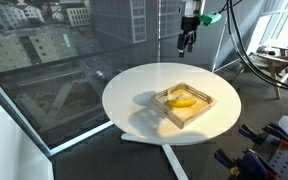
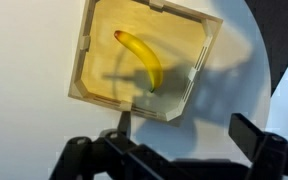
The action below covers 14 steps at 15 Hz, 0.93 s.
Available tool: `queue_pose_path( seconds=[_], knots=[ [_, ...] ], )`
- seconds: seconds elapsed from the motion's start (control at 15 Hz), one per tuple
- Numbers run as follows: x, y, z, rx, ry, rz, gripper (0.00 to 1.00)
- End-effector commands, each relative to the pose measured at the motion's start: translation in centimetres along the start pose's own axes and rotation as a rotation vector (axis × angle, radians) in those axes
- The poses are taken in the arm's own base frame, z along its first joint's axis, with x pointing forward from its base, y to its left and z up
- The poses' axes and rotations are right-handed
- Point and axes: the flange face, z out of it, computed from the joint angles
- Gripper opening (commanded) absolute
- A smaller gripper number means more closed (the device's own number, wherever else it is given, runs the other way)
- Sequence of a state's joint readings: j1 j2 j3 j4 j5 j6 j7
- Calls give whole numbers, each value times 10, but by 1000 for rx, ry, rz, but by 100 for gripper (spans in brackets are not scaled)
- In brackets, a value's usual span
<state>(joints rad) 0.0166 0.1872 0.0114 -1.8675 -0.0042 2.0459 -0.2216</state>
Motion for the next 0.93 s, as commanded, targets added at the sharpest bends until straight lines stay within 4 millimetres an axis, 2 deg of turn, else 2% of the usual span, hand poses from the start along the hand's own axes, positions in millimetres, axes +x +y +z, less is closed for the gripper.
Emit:
queue_pose_path(
  seconds=[0.0,0.4,0.87],
  knots=[
    [17,13,-5,8,11,-49,100],
    [23,22,-3,5,-5,-161,100],
    [28,22,-2,10,-36,-294,100]
  ],
)
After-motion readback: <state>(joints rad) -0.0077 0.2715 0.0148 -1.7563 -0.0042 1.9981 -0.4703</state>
